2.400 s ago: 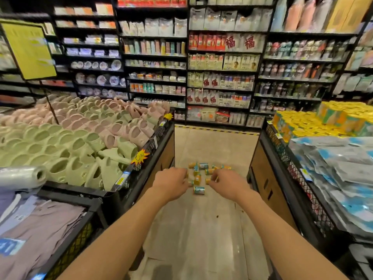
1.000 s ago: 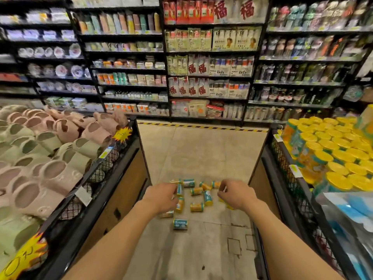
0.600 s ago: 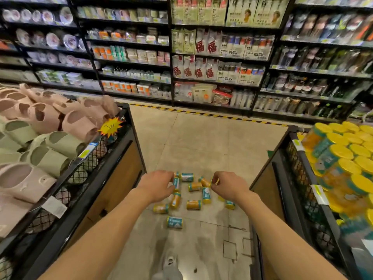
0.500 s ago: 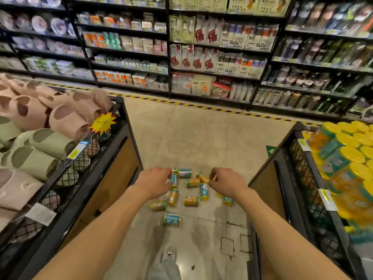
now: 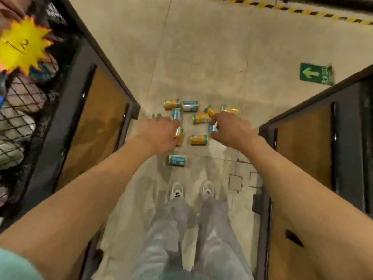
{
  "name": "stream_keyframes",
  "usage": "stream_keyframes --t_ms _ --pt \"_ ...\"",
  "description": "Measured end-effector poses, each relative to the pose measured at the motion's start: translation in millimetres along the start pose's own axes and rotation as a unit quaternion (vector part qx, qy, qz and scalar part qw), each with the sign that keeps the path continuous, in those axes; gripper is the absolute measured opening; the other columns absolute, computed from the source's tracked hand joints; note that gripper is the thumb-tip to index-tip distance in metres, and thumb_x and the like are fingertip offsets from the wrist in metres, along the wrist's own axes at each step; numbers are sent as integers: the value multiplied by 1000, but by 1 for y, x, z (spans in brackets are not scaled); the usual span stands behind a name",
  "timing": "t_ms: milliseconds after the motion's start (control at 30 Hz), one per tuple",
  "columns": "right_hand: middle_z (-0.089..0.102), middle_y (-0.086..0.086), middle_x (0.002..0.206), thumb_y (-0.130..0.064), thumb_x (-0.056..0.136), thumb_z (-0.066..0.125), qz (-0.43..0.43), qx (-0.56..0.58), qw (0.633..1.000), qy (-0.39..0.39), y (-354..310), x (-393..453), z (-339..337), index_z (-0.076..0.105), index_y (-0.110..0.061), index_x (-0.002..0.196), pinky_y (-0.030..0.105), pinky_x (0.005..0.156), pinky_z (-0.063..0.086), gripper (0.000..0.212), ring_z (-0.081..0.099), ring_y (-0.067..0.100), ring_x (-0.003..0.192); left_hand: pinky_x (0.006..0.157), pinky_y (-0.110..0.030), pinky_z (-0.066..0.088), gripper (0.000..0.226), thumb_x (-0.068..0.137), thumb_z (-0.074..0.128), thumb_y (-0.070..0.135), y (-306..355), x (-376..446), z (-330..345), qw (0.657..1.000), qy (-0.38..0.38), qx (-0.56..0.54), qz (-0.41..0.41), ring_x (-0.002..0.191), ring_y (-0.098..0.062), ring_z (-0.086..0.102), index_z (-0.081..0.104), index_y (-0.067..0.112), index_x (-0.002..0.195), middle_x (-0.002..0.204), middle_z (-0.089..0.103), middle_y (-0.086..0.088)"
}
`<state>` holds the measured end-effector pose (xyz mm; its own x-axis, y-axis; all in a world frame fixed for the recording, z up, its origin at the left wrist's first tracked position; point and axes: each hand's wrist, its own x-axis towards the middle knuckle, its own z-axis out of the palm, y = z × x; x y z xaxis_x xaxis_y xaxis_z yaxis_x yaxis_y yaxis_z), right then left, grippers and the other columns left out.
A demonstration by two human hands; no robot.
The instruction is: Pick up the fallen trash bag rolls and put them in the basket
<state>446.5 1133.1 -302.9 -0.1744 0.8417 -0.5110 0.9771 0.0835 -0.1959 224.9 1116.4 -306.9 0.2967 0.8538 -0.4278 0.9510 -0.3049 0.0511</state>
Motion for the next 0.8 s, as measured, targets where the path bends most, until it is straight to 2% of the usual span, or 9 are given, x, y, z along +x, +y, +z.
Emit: stream_keyframes --t_ms 67,167,333,467,600,700,800 --pt "62 9 127 -35 91 60 -8 0 1000 -22 11 34 34 58 -26 127 41 87 47 38 58 34 118 72 -39 43 43 92 50 49 0 30 36 1000 -20 -3 -4 108 -34 60 53 21 123 117 62 -9" --pt "62 7 124 -35 88 62 -29 17 998 -46 32 81 103 58 -26 125 45 92 49 39 57 33 119 77 -41 45 44 87 55 47 -3 75 106 999 -45 -22 -10 111 -35 59 53 23 124 121 60 -8" --pt "60 10 124 -33 86 66 -41 11 997 -69 73 162 239 54 -23 131 43 84 47 47 57 34 115 83 -42 48 55 80 64 52 -5 144 249 993 -108 -36 -13 108 -38 59 50 19 122 118 59 -12" --pt "53 15 132 -34 84 71 -27 -2 997 -70 103 225 342 48 -23 139 44 86 44 60 53 39 121 88 -49 48 76 74 73 58 -6 181 378 985 -156 -66 -11 116 -38 55 45 19 133 128 54 -13" --pt "47 19 138 -34 83 72 -41 -13 998 -52 125 286 429 43 -20 143 48 91 46 68 49 41 125 90 -46 46 92 68 75 61 -9 208 498 982 -180 -54 -13 126 -35 44 36 25 143 140 44 -10" --pt "46 23 136 -34 81 74 -58 -32 998 -8 137 329 482 41 -17 144 50 89 47 74 48 44 122 97 -47 43 106 63 75 66 -14 229 570 988 -154 -6 16 127 -34 41 27 27 149 145 39 -9" --pt "45 26 134 -34 78 74 -79 -61 994 39 144 368 520 41 -13 144 50 88 46 77 48 46 118 102 -48 38 111 59 74 69 -21 255 614 993 -117 6 31 125 -34 43 24 28 150 143 41 -8"
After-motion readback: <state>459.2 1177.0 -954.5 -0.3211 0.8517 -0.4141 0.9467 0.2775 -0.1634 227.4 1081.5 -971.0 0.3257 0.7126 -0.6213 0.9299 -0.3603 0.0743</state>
